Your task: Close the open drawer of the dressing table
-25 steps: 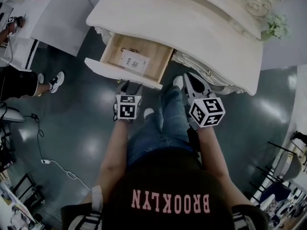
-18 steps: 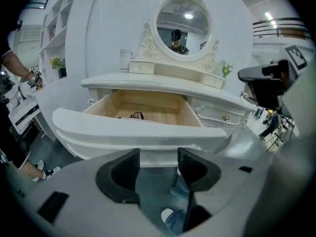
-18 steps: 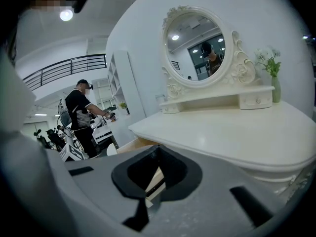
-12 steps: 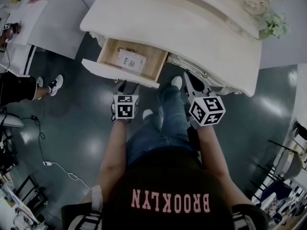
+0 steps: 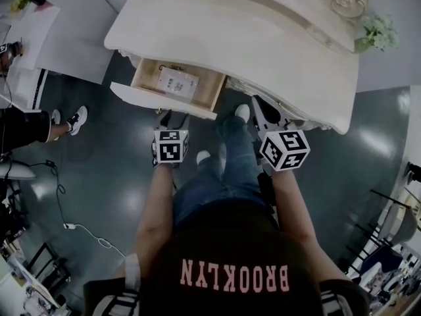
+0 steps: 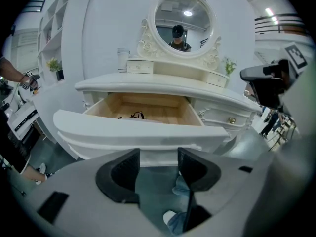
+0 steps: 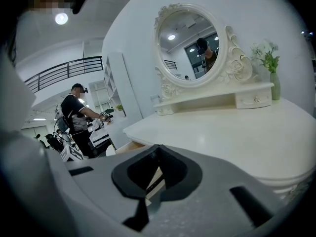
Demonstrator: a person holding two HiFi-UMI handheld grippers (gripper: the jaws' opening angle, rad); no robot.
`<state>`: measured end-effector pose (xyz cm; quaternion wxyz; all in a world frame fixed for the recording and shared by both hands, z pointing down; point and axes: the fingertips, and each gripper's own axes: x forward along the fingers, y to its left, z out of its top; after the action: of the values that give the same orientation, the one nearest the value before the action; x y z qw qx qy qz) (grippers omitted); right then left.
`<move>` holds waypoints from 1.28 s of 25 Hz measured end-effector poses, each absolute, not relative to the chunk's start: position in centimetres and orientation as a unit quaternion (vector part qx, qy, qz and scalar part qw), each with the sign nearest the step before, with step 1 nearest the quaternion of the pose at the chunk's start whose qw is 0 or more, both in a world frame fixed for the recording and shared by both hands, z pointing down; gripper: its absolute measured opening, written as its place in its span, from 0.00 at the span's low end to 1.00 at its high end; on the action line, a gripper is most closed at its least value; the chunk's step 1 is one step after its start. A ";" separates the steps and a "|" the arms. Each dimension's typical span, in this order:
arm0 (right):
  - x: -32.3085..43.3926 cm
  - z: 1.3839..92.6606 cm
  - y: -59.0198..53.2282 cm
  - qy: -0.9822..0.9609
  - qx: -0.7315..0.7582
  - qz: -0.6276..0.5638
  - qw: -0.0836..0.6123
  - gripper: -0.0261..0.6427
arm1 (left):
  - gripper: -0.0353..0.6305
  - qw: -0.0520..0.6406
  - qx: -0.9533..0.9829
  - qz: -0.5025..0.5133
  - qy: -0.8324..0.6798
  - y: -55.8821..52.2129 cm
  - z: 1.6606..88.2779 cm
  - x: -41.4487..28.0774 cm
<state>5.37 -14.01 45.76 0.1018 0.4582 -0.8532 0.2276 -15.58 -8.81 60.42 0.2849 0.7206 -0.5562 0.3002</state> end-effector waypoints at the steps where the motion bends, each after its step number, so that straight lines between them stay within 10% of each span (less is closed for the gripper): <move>1: 5.9 45.9 -15.6 -0.854 0.457 0.228 0.102 0.04 | 0.38 0.285 0.719 0.301 -0.557 -10.4 60.5 -15.1; 32: 8.5 45.7 -15.2 -0.835 0.489 0.233 0.100 0.03 | 0.38 0.274 0.722 0.314 -0.553 -13.5 60.5 -14.2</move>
<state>8.53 -15.23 45.67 0.1003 0.4892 -0.8346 0.2325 -14.17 -13.45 60.47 0.2738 0.7218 -0.5529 0.3136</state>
